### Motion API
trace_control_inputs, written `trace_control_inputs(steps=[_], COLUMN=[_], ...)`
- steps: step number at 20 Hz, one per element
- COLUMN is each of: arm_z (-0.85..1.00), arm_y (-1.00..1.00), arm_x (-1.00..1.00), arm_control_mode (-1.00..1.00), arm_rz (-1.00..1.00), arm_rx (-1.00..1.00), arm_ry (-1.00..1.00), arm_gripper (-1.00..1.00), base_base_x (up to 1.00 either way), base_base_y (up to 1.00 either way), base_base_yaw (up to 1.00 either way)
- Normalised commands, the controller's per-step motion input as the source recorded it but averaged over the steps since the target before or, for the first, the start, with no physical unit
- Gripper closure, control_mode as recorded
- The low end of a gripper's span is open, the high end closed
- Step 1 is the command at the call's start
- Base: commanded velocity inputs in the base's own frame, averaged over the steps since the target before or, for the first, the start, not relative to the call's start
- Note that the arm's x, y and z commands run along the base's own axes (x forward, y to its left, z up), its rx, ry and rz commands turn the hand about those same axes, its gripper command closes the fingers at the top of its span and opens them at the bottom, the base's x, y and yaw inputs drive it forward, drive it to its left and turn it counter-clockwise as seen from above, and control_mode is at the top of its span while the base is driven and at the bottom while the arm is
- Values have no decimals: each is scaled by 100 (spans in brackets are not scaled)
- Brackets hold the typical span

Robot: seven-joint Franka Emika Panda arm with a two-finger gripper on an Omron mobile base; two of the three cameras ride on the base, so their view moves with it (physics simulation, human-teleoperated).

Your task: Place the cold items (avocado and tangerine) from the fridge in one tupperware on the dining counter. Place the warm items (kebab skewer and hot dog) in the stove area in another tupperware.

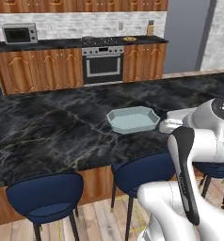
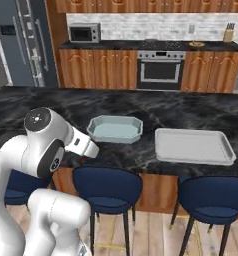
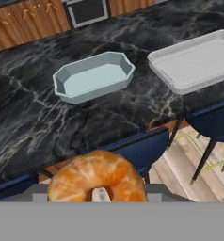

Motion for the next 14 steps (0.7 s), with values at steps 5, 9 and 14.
trace_control_inputs(steps=[5, 9, 14], arm_z=[0, 0, 0], arm_y=[0, 0, -32], arm_x=[0, 0, 56], arm_control_mode=[100, 100, -100], arm_rz=[0, 0, 15], arm_rx=[0, 0, 16], arm_ry=[0, 0, 1], arm_gripper=[100, 100, 100], base_base_x=[61, 64, 28], base_base_y=[-63, -60, -22], base_base_yaw=[46, 36, 13])
